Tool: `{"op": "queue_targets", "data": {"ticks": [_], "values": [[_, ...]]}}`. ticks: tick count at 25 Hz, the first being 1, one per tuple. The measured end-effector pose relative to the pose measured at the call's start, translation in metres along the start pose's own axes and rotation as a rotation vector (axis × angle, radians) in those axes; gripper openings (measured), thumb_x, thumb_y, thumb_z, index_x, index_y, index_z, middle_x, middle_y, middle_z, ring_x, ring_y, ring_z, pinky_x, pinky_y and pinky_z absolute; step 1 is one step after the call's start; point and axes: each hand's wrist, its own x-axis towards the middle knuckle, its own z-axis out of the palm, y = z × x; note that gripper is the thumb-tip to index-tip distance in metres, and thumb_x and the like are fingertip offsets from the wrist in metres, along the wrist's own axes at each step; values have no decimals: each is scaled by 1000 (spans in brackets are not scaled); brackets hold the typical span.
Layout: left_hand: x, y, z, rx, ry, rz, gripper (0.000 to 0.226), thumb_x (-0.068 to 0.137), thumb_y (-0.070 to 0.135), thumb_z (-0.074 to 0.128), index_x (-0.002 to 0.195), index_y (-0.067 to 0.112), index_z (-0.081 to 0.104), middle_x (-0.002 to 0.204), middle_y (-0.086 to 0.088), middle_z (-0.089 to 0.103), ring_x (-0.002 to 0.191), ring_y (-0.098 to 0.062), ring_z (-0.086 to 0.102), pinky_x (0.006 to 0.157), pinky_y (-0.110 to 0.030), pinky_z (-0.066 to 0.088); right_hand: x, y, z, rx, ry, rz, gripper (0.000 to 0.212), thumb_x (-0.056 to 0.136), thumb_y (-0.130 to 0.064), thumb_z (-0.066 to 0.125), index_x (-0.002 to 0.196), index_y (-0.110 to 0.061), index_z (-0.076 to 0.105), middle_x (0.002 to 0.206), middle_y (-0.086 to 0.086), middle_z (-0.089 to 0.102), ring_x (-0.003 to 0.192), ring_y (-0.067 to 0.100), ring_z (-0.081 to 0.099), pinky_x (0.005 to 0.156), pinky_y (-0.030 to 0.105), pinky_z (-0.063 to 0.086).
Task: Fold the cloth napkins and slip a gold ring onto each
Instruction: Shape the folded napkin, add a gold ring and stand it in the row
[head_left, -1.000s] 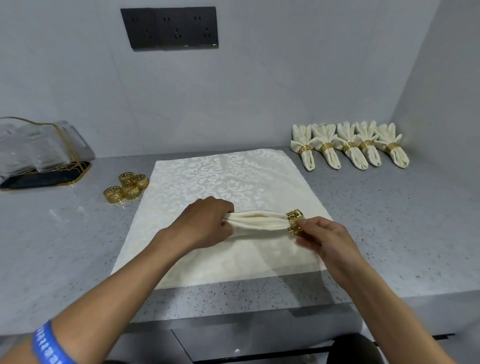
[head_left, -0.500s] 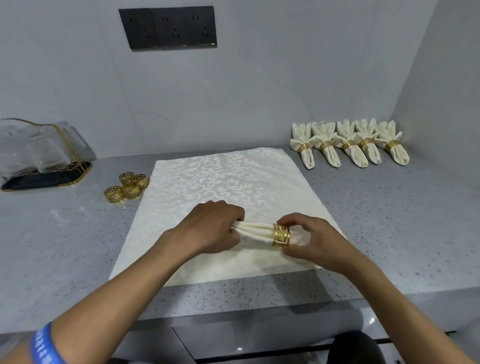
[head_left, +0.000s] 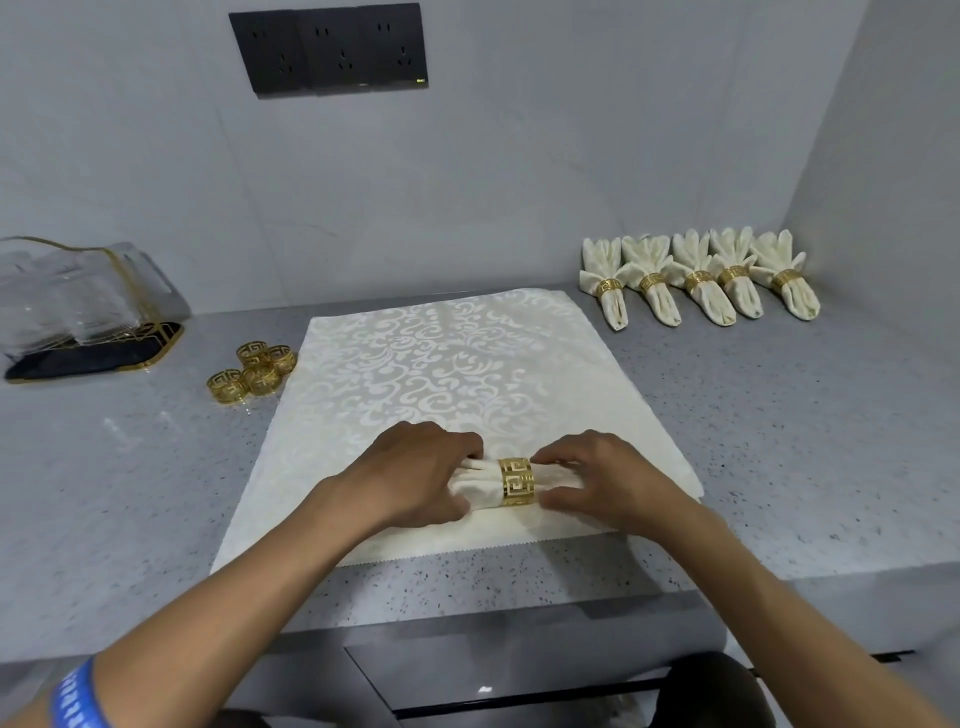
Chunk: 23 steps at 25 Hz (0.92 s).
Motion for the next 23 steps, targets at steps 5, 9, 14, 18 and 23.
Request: {"op": "queue_targets", "data": {"ticks": [5, 9, 14, 18, 23], "values": [[-10, -9, 3, -51, -1, -4, 17, 83, 25, 63, 98, 32, 59, 87, 9, 62, 77, -14, 57, 60, -27, 41, -2, 3, 7, -166, 71, -154, 25, 94, -30, 63, 115, -20, 71, 110, -3, 70, 96, 19, 60, 82, 33, 47], [-4, 2, -1, 79, 90, 44, 47, 83, 42, 64, 127, 29, 51, 115, 6, 64, 104, -16, 54, 83, -30, 38, -3, 4, 17, -178, 144, -189, 20, 96, -29, 60, 111, -20, 69, 103, -3, 70, 89, 19, 60, 78, 33, 43], [16, 32, 12, 175, 134, 134, 41, 84, 45, 68, 117, 25, 52, 100, 8, 62, 105, -16, 43, 91, -33, 26, -8, -8, 22, -155, 227, -231, 17, 89, -27, 62, 100, -18, 71, 92, -2, 72, 77, 21, 63, 68, 39, 49], [15, 10, 14, 296, 285, 226, 35, 77, 10, 70, 104, 30, 59, 88, 13, 64, 95, -15, 41, 84, -34, 26, -13, -19, 26, -74, 256, -94, 8, 91, -26, 65, 95, -20, 69, 87, -6, 69, 73, 17, 61, 66, 32, 46], [16, -5, 15, 389, 359, 387, 51, 64, -4, 71, 95, 33, 55, 89, 17, 63, 102, -15, 41, 102, -38, 21, -24, -45, 41, 39, 287, 66, 10, 90, -27, 64, 82, -23, 59, 69, -12, 55, 60, 10, 50, 53, 19, 34]]}}
